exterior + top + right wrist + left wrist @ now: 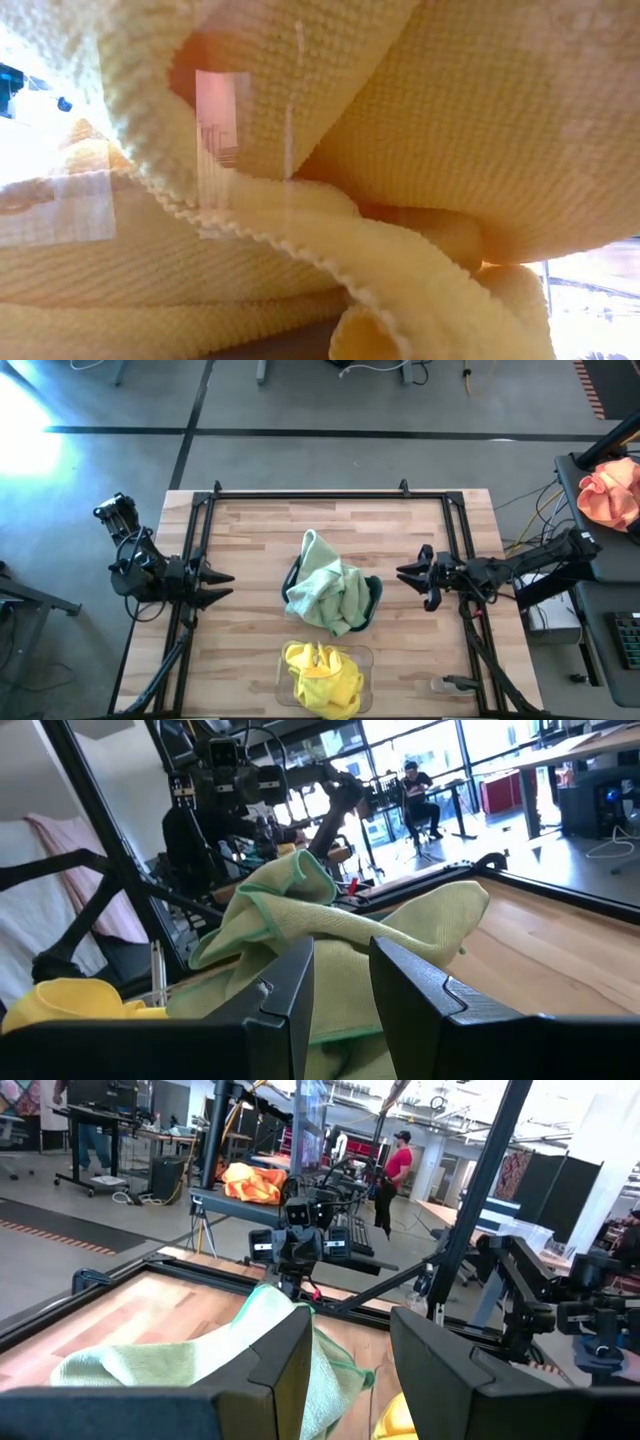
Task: Sort microfiber towel by color & place in baskets
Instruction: Return to Home Position
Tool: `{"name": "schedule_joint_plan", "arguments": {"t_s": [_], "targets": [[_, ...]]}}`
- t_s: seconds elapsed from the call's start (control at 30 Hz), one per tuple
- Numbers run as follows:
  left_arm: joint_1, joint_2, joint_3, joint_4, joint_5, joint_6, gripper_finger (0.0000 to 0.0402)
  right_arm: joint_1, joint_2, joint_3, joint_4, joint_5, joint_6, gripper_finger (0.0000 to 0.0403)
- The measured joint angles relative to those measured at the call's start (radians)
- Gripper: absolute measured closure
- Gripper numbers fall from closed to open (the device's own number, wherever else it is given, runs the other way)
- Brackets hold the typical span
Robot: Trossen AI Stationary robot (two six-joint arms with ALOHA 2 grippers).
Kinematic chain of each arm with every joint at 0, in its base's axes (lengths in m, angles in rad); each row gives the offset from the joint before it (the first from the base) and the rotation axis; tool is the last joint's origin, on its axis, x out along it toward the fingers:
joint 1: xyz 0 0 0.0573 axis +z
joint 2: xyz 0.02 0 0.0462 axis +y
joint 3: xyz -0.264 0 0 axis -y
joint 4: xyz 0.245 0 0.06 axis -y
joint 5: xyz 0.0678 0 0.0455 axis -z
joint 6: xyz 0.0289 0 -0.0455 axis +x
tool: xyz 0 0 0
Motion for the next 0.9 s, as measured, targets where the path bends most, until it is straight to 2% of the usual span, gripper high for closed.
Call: {"name": "schedule_joint_plan", "arguments": {"t_s": [0.3,0.7,0.9], "targets": [[0.000,0.000,0.000,0.008,0.000,-0.001,0.0278,0.000,-0.133,-0.053,-0.002,0.002,-0.005,0.0310],[0.000,0.000,0.000,0.018,0.000,0.000,0.0278,0.000,-0.302,-0.062,-0.010,0.002,-0.106,0.0310],[0.000,0.000,0.000,0.018,0.000,-0.004,0.0278,0.000,-0.369,-0.062,-0.157,0.002,-0.078,0.0310]]}}
